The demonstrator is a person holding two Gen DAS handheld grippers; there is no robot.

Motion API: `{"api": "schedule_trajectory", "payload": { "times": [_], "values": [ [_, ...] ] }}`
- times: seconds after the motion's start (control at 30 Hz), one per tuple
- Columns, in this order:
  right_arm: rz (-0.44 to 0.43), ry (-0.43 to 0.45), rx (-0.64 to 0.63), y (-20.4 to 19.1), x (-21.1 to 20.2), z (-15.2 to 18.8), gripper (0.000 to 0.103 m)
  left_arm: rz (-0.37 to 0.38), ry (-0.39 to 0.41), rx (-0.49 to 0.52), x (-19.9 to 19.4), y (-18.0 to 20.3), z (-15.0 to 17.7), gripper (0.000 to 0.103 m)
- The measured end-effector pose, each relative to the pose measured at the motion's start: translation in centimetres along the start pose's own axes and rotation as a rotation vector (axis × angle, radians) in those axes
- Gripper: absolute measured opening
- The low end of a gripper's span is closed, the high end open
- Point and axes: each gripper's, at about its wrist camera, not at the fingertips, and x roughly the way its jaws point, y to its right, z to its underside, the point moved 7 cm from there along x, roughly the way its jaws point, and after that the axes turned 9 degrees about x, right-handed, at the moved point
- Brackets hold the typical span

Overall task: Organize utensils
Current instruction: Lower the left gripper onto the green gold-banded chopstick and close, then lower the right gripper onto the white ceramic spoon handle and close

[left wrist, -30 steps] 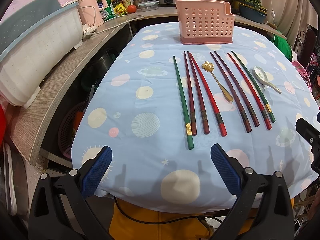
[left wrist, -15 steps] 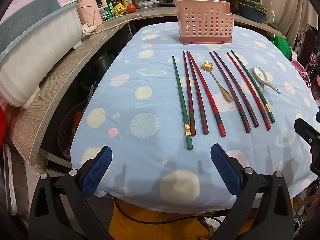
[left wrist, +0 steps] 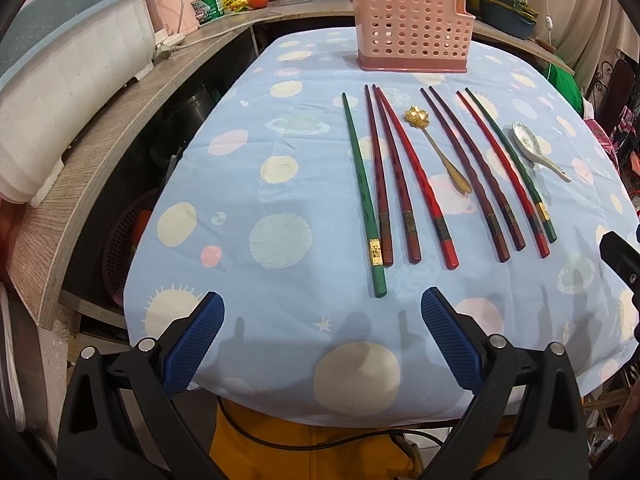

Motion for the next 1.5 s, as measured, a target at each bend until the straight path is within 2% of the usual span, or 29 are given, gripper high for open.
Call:
{"api": "schedule_trajectory", "payload": {
  "times": [0.1, 0.17, 0.23, 0.43, 0.7, 0.83, 1.07, 1.2, 1.27, 1.37, 1.47, 1.5],
  "values": [
    [0.001, -0.006, 0.007, 0.5, 0.6, -0.2, 0.096, 0.003, -0.011, -0.001, 1.0, 0.0, -0.1, 0.092],
    [-0.001, -0.01, 0.012, 0.5, 0.9, -0.3, 0.096, 0.008, -0.021, 0.001, 1.6, 0.1, -0.2, 0.085],
    [-0.002, -0.012, 0.014, 0.6, 1.2, -0.4, 0.096, 0.011, -0.026, -0.003, 2.2, 0.1, -0.3, 0.084],
    [-0.005, -0.02, 0.017, 0.6, 1.7, -0.6, 0.096, 0.038, -0.055, -0.004, 3.4, 0.2, -0.1, 0.068],
    [-0.003, -0.027, 0.019, 0.6, 2.2, -0.7, 0.096, 0.037, -0.051, -0.032, 3.9, -0.7, -0.2, 0.064],
    [-0.002, -0.026, 0.021, 0.7, 2.3, -0.8, 0.096, 0.057, -0.045, -0.025, 3.9, -0.5, -0.5, 0.052],
    [-0.006, -0.03, 0.034, 1.0, 3.0, -1.4, 0.096, 0.118, -0.038, -0.002, 3.7, 0.5, -1.0, 0.01],
    [-0.018, -0.023, 0.059, 1.5, 3.4, -2.5, 0.096, 0.134, -0.041, -0.01, 3.9, 0.5, -1.3, 0.007],
    [-0.028, -0.022, 0.072, 1.7, 3.8, -3.1, 0.094, 0.129, -0.041, -0.008, 4.0, 0.5, -1.5, 0.007],
    [-0.045, -0.021, 0.086, 1.8, 4.3, -4.2, 0.085, 0.124, -0.042, -0.006, 4.2, 0.4, -1.7, 0.007],
    [-0.061, -0.022, 0.102, 1.8, 5.1, -5.4, 0.073, 0.118, -0.042, -0.006, 4.4, 0.4, -2.0, 0.007],
    [-0.064, -0.024, 0.105, 1.8, 5.4, -5.6, 0.067, 0.117, -0.042, -0.006, 4.4, 0.3, -2.1, 0.007]
  ]
}}
